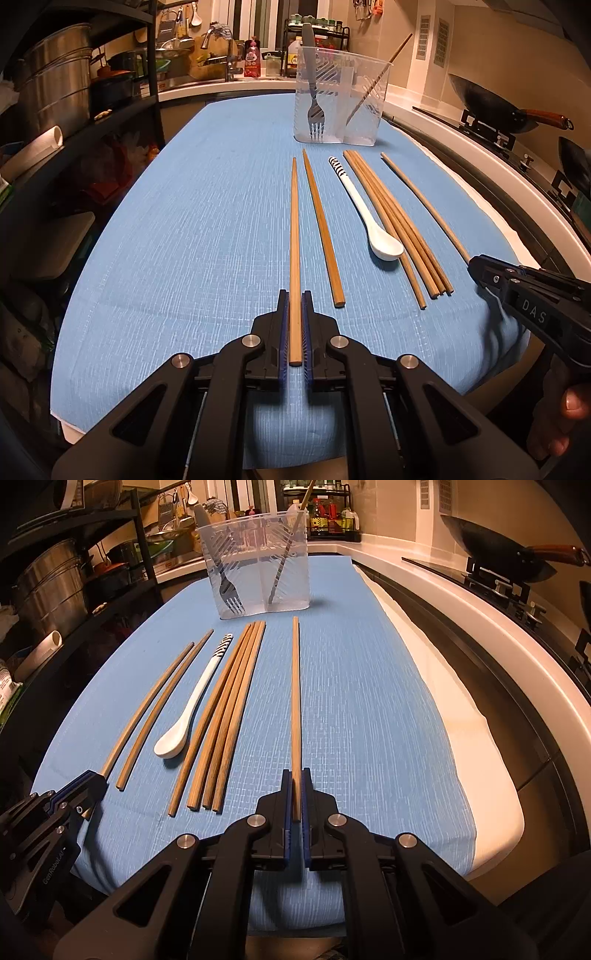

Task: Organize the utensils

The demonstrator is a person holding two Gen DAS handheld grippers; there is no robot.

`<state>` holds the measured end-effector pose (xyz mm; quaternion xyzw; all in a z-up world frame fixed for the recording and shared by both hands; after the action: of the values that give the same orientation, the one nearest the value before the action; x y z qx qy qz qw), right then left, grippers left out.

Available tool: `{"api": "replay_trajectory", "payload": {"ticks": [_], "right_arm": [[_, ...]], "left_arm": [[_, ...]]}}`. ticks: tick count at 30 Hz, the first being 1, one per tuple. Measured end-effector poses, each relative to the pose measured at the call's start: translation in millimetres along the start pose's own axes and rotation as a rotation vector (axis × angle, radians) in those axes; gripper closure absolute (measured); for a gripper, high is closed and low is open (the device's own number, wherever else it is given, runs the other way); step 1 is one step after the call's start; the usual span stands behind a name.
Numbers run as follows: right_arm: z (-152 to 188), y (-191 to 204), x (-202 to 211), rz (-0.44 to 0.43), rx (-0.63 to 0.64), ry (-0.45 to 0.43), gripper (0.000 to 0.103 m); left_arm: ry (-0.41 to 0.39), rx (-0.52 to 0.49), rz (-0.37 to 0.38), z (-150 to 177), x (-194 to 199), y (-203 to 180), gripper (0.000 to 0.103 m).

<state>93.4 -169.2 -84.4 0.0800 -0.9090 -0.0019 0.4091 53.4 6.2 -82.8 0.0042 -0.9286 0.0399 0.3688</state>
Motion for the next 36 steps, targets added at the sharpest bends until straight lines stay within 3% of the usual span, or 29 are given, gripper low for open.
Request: {"api": "replay_trajectory", "payload": {"ticks": [36], "right_arm": [[1.9, 1.4, 2.4, 0.008, 0.010, -0.008, 0.098]], "left_arm": [[-0.014, -0.008, -0.017, 0.0, 1.0, -4.0, 0.096]]}}
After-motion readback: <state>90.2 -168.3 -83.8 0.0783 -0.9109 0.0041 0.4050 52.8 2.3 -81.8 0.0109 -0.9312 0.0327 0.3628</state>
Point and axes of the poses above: each gripper's, at about its wrist camera, not at the fingertips, and x roughly against the way its jaws point, y to its left, z to its underside, the point moved 6 cm from there along -x, roughly the way its jaws point
